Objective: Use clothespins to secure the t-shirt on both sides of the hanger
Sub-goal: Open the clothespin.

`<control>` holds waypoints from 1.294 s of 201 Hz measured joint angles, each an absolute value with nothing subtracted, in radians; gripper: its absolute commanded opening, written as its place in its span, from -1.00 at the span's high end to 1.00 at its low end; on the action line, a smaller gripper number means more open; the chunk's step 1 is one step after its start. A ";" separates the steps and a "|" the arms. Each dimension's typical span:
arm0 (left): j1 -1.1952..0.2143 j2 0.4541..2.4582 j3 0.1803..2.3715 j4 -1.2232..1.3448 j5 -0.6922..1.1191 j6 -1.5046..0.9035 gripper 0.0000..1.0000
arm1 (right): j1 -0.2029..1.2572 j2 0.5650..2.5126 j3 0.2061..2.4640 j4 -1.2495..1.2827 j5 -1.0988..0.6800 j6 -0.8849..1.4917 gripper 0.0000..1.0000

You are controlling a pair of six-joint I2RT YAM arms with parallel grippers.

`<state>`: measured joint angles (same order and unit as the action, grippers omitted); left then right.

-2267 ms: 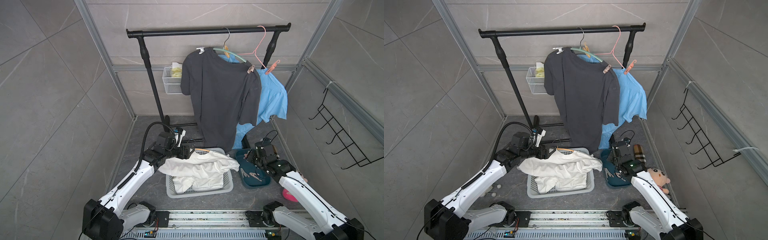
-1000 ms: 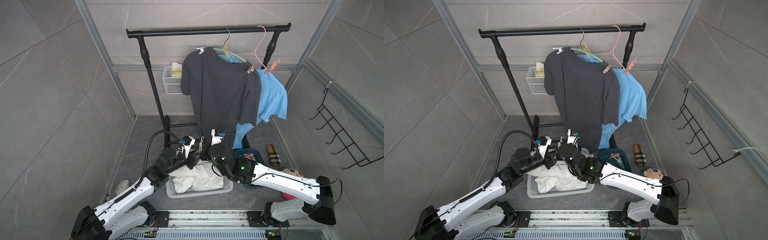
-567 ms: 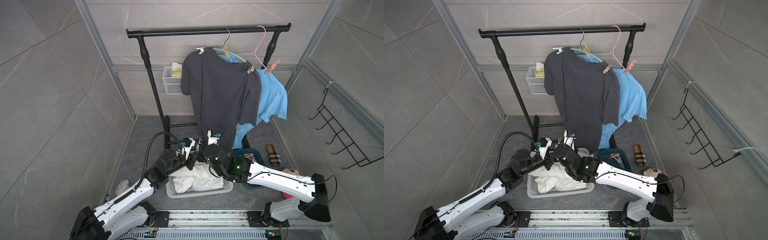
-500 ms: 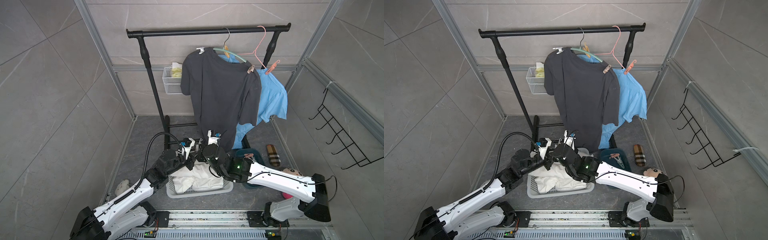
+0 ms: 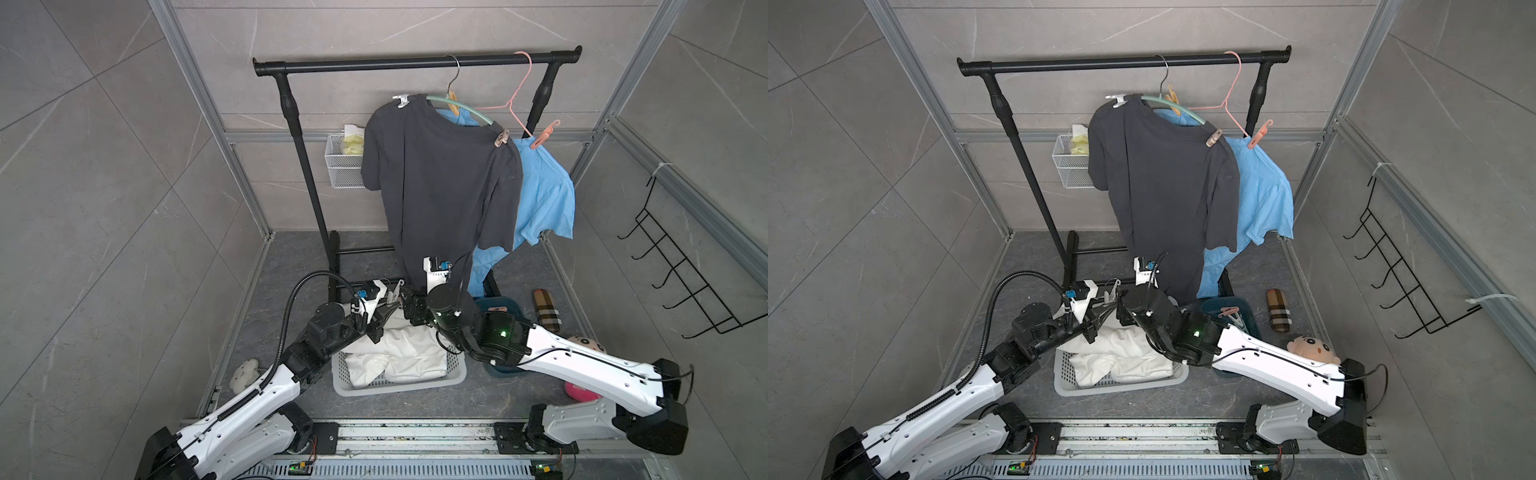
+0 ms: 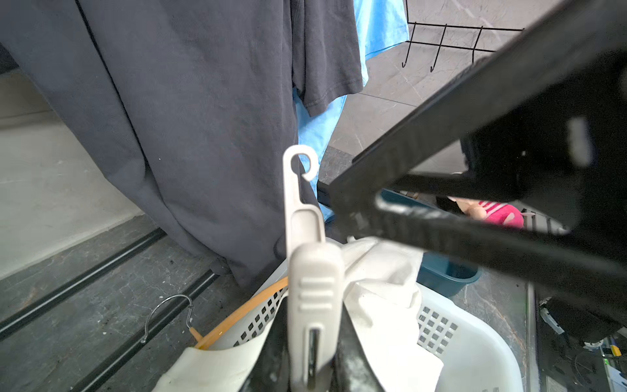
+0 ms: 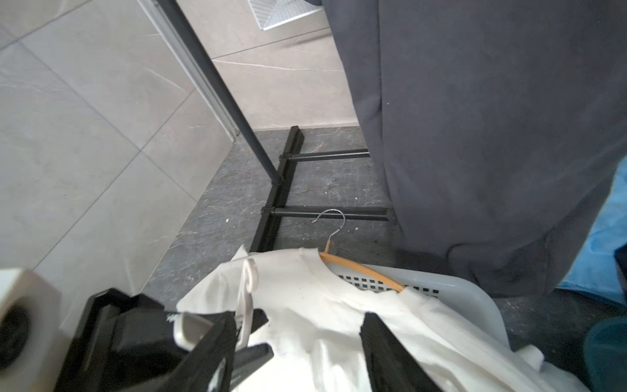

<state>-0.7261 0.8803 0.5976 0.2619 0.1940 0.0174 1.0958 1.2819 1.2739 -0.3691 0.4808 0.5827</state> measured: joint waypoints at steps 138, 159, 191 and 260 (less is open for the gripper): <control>-0.726 0.850 0.591 0.252 0.239 0.107 1.00 | 1.082 1.311 1.271 -0.351 0.205 0.485 -0.10; -0.726 0.850 0.591 0.247 0.249 0.110 1.00 | 1.082 1.328 1.276 -0.333 0.205 0.498 -0.04; -0.726 0.856 0.591 0.244 0.269 0.112 1.00 | 1.082 1.354 1.277 -0.313 0.211 0.518 0.10; -0.723 0.885 0.591 0.228 0.296 0.113 1.00 | 1.082 1.367 1.277 -0.310 0.250 0.545 0.59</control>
<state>-0.7235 0.8848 0.5915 0.2283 0.2962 0.1127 1.0821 1.3674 1.2774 -0.3099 0.2504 0.5453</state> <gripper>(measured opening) 0.155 0.254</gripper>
